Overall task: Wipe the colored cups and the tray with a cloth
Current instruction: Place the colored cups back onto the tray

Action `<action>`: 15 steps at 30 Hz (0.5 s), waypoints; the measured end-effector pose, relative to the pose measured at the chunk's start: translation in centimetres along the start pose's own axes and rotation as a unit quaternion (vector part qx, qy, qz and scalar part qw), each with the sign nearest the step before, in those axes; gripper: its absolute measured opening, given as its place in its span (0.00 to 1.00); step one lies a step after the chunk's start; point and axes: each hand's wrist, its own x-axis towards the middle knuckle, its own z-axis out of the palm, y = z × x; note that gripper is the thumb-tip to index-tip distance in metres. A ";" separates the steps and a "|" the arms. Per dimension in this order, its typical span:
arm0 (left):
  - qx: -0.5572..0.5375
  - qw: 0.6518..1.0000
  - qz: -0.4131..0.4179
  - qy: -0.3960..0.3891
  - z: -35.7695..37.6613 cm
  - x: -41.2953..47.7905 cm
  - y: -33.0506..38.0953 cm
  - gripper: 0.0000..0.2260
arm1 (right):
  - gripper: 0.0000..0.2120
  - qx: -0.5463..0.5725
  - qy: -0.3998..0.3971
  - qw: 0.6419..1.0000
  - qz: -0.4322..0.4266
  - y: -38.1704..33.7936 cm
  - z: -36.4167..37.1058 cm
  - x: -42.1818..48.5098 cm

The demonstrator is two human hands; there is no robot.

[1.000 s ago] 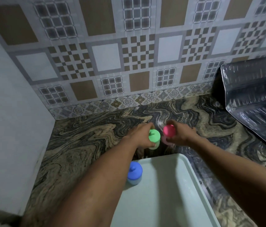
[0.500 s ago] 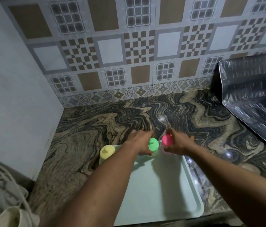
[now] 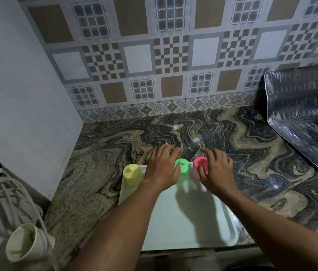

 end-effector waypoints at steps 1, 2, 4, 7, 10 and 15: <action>-0.003 0.999 0.007 0.036 0.1 -1.4 0.1 0.22 | 0.23 0.004 0.021 0.999 -0.031 -0.5 0.0 -1.2; -0.004 0.998 0.013 0.054 0.4 -2.7 0.1 0.22 | 0.22 0.007 0.031 0.998 -0.059 -0.9 0.2 -2.3; 0.000 0.999 0.010 0.053 1.4 -5.7 0.1 0.22 | 0.21 0.021 0.021 0.994 -0.103 -1.7 1.3 -4.8; -0.008 0.999 -0.028 0.016 2.8 -9.5 0.0 0.20 | 0.23 0.034 -0.040 0.993 -0.108 -2.7 3.1 -8.1; -0.009 0.996 -0.058 -0.068 3.5 -12.4 0.0 0.23 | 0.27 0.005 -0.133 0.987 -0.088 -3.3 4.5 -10.5; -0.016 0.971 -0.108 -0.213 4.6 -16.1 -0.3 0.31 | 0.32 -0.060 -0.242 0.967 -0.061 -3.6 6.0 -12.2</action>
